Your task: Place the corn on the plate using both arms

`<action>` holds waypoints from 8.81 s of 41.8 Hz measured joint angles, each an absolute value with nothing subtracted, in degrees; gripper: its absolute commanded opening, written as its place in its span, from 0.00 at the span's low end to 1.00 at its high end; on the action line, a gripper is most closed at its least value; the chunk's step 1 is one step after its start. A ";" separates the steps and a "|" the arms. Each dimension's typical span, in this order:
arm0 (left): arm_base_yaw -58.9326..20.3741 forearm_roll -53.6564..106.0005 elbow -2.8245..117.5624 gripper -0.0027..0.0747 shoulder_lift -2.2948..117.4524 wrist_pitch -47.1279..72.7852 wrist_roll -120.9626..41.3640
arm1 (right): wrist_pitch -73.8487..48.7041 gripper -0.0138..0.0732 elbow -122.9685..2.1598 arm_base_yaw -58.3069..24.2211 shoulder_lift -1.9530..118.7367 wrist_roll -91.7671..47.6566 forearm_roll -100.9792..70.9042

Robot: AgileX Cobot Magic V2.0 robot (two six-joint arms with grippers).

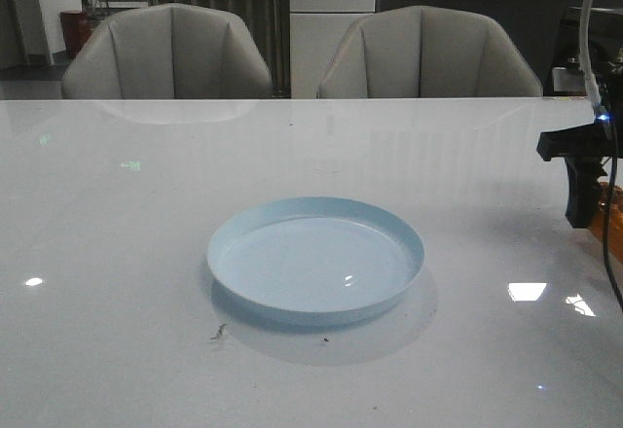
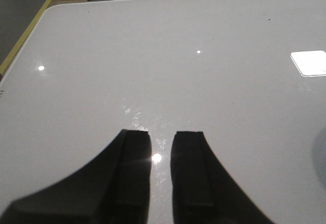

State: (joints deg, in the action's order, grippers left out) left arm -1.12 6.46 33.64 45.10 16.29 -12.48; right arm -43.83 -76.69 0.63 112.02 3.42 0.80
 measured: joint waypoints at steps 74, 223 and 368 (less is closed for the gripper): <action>-1.12 6.46 33.64 0.30 45.10 15.28 -12.48 | -52.35 0.83 -95.47 -30.91 119.46 -4.18 -4.45; -2.44 1.93 11.12 0.16 6.30 6.40 -4.83 | -51.08 0.82 -42.30 -1.43 30.59 -3.68 0.67; -2.61 1.93 -0.36 0.16 -0.28 2.52 -4.40 | -7.63 0.22 1.64 -1.43 -1.35 -3.68 -12.99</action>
